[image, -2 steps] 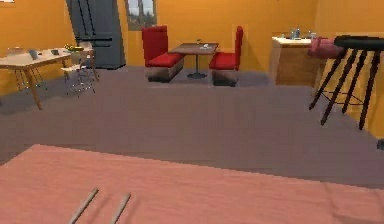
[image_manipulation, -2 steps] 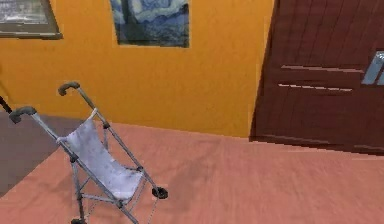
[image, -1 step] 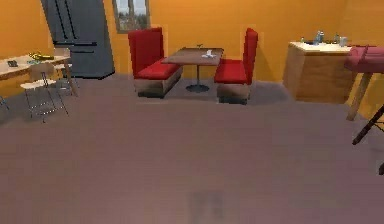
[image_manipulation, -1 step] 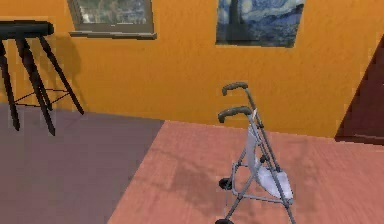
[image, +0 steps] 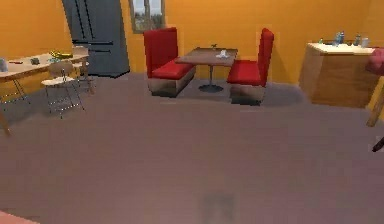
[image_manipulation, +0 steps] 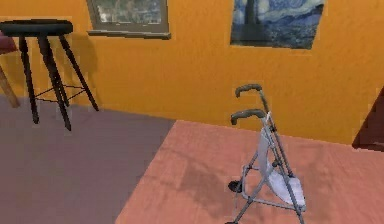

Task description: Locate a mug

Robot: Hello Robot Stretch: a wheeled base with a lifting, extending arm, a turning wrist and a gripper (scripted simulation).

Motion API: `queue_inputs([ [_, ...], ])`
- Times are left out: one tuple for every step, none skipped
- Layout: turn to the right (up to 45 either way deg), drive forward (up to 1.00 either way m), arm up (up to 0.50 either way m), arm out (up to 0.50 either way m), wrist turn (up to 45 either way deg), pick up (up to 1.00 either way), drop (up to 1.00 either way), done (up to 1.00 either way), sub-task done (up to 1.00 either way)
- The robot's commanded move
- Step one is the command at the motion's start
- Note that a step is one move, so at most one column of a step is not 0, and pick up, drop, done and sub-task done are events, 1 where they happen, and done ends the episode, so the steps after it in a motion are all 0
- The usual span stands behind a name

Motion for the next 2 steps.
queue_inputs([
  [0.0,0.35,0.00,0.00,0.0,0.00,0.00,0.00,0.00],
  [6.0,0.00,0.00,0.00,0.0,0.00,0.00,0.00,0.00],
])
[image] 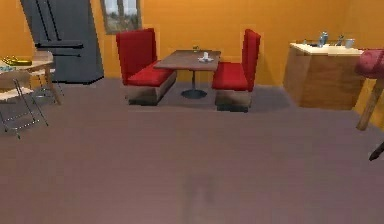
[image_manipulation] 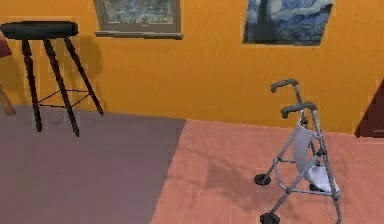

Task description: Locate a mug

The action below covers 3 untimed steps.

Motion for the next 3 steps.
queue_inputs([
  [0.0,0.15,0.00,0.00,0.0,0.00,0.00,0.00,0.00],
  [-45.0,0.00,0.00,0.00,0.0,0.00,0.00,0.00,0.00],
  [-6.0,0.00,0.00,0.00,0.0,0.00,0.00,0.00,0.00],
])
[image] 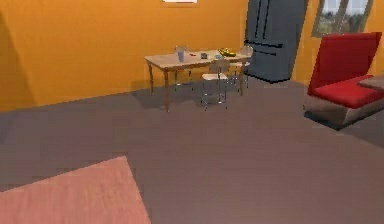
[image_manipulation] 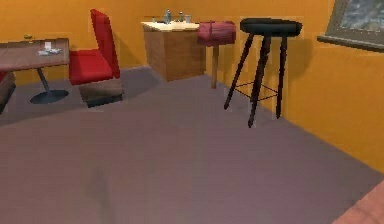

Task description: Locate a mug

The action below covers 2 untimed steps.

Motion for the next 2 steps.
queue_inputs([
  [0.0,1.00,0.00,0.00,0.0,0.00,0.00,0.00,0.00],
  [0.0,1.00,0.00,0.00,0.0,0.00,0.00,0.00,0.00],
])
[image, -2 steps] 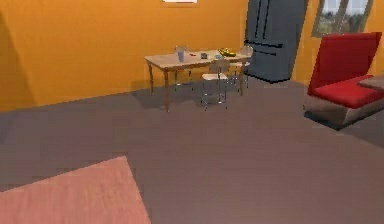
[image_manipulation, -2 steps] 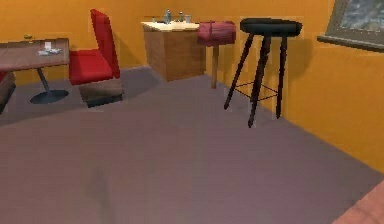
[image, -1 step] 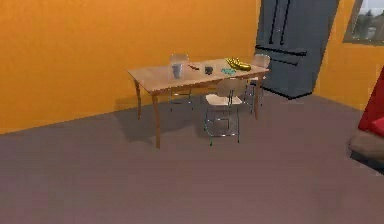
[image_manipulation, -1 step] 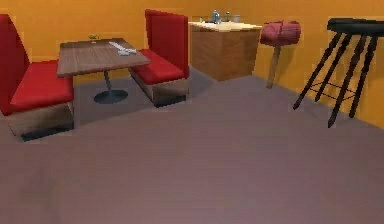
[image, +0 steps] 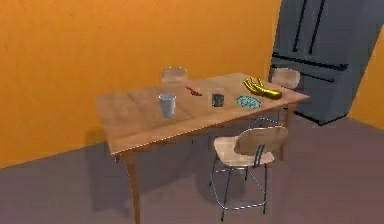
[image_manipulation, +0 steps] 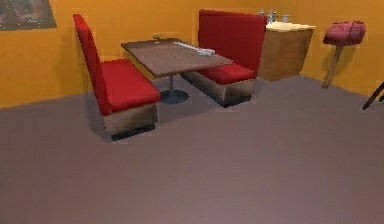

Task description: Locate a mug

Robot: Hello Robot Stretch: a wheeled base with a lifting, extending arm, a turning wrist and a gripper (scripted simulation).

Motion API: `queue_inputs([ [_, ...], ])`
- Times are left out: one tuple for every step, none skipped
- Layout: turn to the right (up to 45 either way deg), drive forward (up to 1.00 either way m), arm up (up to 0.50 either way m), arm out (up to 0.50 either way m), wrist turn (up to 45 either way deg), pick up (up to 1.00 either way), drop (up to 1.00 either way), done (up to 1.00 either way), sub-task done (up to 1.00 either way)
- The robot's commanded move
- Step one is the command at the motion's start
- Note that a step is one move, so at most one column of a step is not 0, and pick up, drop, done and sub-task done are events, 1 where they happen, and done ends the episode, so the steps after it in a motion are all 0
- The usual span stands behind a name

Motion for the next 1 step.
queue_inputs([
  [-3.0,0.00,0.00,0.00,0.0,0.00,0.00,0.00,0.00],
])
